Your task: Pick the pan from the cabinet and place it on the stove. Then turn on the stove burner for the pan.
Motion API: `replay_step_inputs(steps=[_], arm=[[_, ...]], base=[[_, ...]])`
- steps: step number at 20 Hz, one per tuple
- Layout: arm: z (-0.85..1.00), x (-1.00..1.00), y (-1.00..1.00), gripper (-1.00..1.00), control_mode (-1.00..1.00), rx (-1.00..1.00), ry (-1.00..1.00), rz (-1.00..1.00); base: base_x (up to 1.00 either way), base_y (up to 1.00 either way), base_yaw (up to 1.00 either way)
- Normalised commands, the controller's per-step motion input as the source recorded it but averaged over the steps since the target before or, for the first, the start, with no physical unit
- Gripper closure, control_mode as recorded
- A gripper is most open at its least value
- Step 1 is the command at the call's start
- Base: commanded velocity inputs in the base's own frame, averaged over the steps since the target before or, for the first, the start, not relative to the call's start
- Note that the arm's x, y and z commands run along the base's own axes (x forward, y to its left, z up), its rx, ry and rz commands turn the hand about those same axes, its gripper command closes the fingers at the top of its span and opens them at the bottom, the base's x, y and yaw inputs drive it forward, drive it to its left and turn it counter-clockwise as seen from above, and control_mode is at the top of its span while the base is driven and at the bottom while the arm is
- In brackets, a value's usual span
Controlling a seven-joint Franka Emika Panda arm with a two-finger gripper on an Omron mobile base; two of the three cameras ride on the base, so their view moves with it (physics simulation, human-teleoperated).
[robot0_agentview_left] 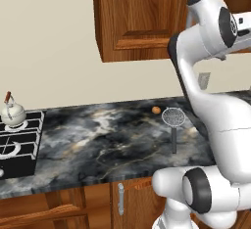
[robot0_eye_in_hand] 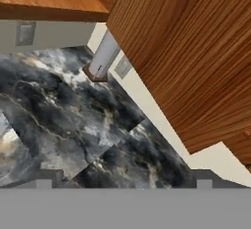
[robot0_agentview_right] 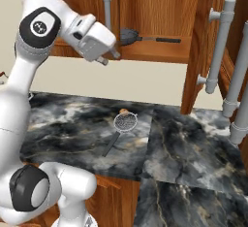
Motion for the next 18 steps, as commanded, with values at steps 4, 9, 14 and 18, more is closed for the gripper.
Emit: replay_step_inputs(steps=[4,9,14,18], arm=[[0.12,0.10,0.28,-1.00,-1.00,0.13,-0.24,0.18],[0.07,0.09,0.27,-1.00,-1.00,0.11,-0.28,0.21],[0.15,0.23,0.18,-1.00,-1.00,0.10,-0.27,0.21],[0.14,0.35,0.29,-1.00,-1.00,0.02,-0.18,0.22]], base=[[0.00,0.00,0.00],[0.00,0.00,0.00],[0.00,0.00,0.00],[0.00,0.00,0.00]])
